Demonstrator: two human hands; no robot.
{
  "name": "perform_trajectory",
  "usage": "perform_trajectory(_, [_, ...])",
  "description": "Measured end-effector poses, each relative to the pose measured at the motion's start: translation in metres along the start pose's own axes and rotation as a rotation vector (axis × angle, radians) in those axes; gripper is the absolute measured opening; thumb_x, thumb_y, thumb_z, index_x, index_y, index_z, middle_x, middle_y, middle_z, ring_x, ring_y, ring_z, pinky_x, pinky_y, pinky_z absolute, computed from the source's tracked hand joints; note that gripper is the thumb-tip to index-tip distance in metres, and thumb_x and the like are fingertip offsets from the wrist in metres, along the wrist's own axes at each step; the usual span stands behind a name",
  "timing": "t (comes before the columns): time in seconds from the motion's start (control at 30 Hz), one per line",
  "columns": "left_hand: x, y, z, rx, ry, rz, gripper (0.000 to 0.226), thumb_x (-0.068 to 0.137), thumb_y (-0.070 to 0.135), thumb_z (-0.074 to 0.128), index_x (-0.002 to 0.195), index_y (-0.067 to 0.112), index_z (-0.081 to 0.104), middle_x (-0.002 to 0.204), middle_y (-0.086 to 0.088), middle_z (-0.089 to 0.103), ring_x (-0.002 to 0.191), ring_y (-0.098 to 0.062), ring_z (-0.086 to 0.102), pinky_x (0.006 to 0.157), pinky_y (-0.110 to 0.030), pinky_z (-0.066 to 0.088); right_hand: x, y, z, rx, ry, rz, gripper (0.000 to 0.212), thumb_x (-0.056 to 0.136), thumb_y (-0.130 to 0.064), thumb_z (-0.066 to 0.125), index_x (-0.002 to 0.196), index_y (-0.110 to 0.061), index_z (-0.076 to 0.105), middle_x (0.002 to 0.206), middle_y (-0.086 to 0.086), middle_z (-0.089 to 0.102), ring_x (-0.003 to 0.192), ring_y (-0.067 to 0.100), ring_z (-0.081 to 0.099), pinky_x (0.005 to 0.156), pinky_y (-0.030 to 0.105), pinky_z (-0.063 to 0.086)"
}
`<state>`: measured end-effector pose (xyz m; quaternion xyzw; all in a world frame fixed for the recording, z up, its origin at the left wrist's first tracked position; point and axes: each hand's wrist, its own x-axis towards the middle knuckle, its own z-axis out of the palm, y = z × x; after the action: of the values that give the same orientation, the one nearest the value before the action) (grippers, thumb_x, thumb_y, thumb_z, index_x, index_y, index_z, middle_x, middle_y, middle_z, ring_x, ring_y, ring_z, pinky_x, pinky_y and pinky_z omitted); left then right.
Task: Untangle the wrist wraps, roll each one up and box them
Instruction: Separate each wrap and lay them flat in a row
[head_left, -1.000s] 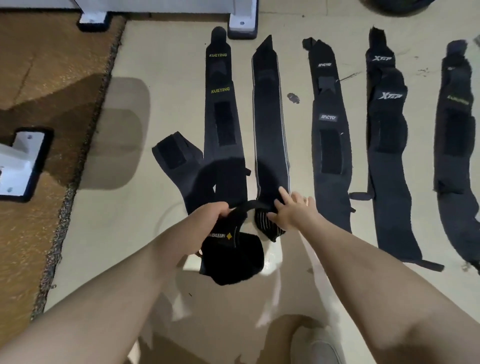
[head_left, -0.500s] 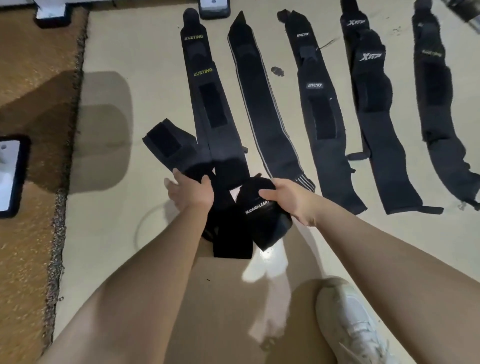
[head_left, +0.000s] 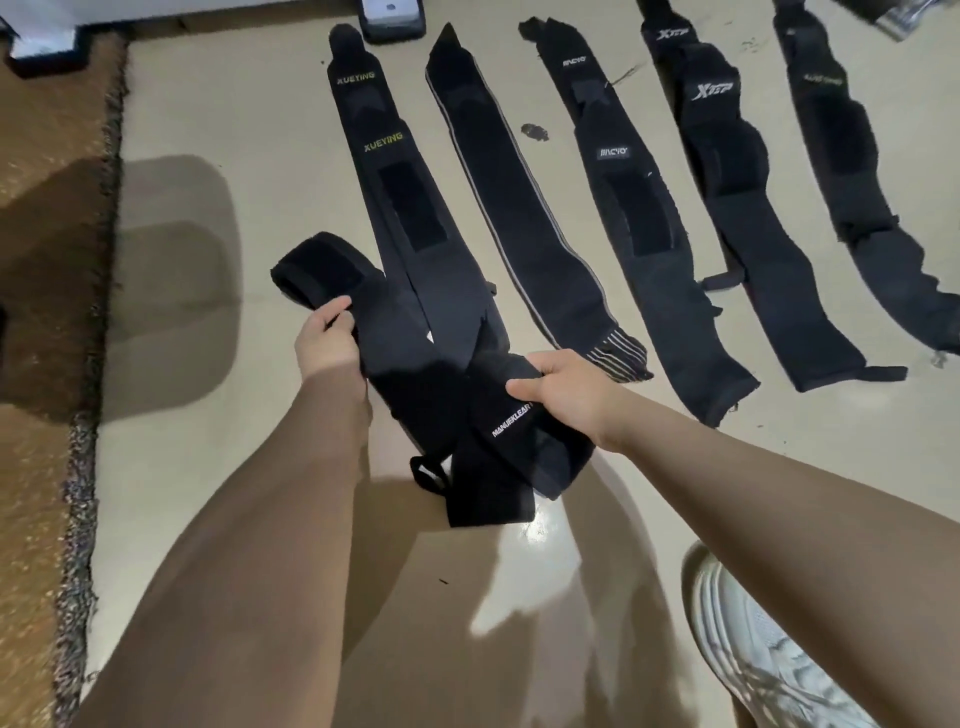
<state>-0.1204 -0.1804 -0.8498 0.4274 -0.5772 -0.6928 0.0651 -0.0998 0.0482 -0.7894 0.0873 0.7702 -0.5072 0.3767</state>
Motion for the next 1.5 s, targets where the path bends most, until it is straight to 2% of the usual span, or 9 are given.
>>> perform_trajectory(0.17, [-0.017, 0.049, -0.028, -0.181, 0.11, 0.151, 0.009, 0.09, 0.016, 0.061, 0.087, 0.023, 0.066, 0.092, 0.002, 0.067, 0.08, -0.011, 0.063, 0.079, -0.028, 0.053, -0.012, -0.01, -0.008, 0.059, 0.008, -0.002, 0.012, 0.091, -0.01, 0.057, 0.082, -0.004, 0.063, 0.079, 0.006, 0.066, 0.072, 0.02, 0.062, 0.071, 0.029, 0.049])
perform_trajectory(0.37, [-0.062, 0.06, -0.054, -0.247, 0.053, 0.045, 0.043, 0.092, -0.001, 0.049, 0.124, 0.027, 0.047, 0.078, 0.0, 0.052, 0.036, -0.005, 0.03, 0.041, -0.018, 0.028, -0.028, -0.023, 0.002, 0.114, 0.037, 0.039, 0.013, 0.088, -0.008, 0.058, 0.076, -0.01, 0.059, 0.077, 0.009, 0.066, 0.072, 0.025, 0.061, 0.071, 0.031, 0.047])
perform_trajectory(0.6, [-0.081, 0.064, -0.071, 0.321, -0.033, 0.185, 0.024, 0.092, 0.014, 0.054, 0.114, 0.022, 0.056, 0.079, -0.003, 0.058, 0.066, -0.013, 0.056, 0.054, -0.013, 0.047, -0.026, -0.028, 0.042, -0.423, 0.176, -0.223, 0.016, 0.079, -0.014, 0.054, 0.079, 0.001, 0.058, 0.099, 0.005, 0.057, 0.094, 0.025, 0.052, 0.084, 0.039, 0.042])
perform_trajectory(0.73, [-0.068, 0.057, -0.086, 0.564, 0.001, 0.295, 0.024, 0.093, 0.028, 0.055, 0.115, 0.019, 0.061, 0.109, -0.001, 0.064, 0.107, -0.025, 0.059, 0.092, -0.031, 0.046, -0.009, -0.042, 0.064, -0.464, 0.276, -0.365, 0.026, 0.077, -0.025, 0.04, 0.085, -0.012, 0.062, 0.103, 0.002, 0.063, 0.101, 0.026, 0.052, 0.087, 0.038, 0.044])
perform_trajectory(0.83, [-0.061, 0.052, -0.084, 0.658, -0.016, 0.345, 0.017, 0.094, 0.031, 0.052, 0.104, 0.024, 0.064, 0.099, 0.001, 0.063, 0.104, -0.028, 0.057, 0.088, -0.034, 0.043, 0.013, -0.047, 0.07, -0.537, 0.24, -0.399, 0.025, 0.081, -0.019, 0.04, 0.088, -0.007, 0.06, 0.102, 0.005, 0.065, 0.104, 0.028, 0.053, 0.089, 0.038, 0.042])
perform_trajectory(0.97, [-0.06, 0.043, -0.068, 0.74, -0.044, 0.424, 0.013, 0.093, 0.025, 0.053, 0.099, 0.031, 0.063, 0.095, -0.001, 0.05, 0.104, -0.032, 0.052, 0.098, -0.039, 0.042, 0.049, -0.047, 0.076, -0.935, -0.006, -0.422, 0.036, 0.094, -0.023, 0.036, 0.117, -0.016, 0.062, 0.151, -0.002, 0.036, 0.142, 0.022, 0.022, 0.115, 0.039, 0.017])
perform_trajectory(1.1, [-0.064, 0.045, -0.06, 0.79, 0.01, 0.705, 0.027, 0.095, 0.012, 0.044, 0.109, 0.023, 0.064, 0.096, -0.005, 0.042, 0.098, -0.041, 0.053, 0.104, -0.052, 0.038, 0.072, -0.046, 0.086, -1.116, -0.06, -0.307, 0.024, 0.094, -0.015, 0.034, 0.084, -0.014, 0.055, 0.108, -0.001, 0.05, 0.122, 0.024, 0.043, 0.097, 0.035, 0.028])
perform_trajectory(1.3, [-0.063, 0.097, -0.072, 0.893, 0.072, 0.994, 0.035, 0.092, -0.004, 0.039, 0.112, 0.01, 0.064, 0.088, -0.002, 0.046, 0.112, -0.038, 0.046, 0.097, -0.033, 0.035, 0.084, -0.033, 0.083, -1.362, -0.124, -0.256, 0.038, 0.099, -0.019, 0.03, 0.128, -0.015, 0.055, 0.148, 0.0, 0.029, 0.138, 0.023, 0.026, 0.109, 0.041, 0.023])
perform_trajectory(1.5, [-0.088, 0.115, -0.073, 1.138, -0.186, 1.176, 0.047, 0.073, -0.016, 0.047, 0.11, 0.007, 0.065, 0.077, -0.021, 0.063, 0.092, -0.037, 0.052, 0.078, -0.048, 0.053, 0.077, -0.037, 0.089, -1.18, -0.025, -0.133, 0.046, 0.09, -0.012, 0.037, 0.134, -0.01, 0.048, 0.146, 0.007, 0.033, 0.14, 0.023, 0.022, 0.11, 0.036, 0.022])
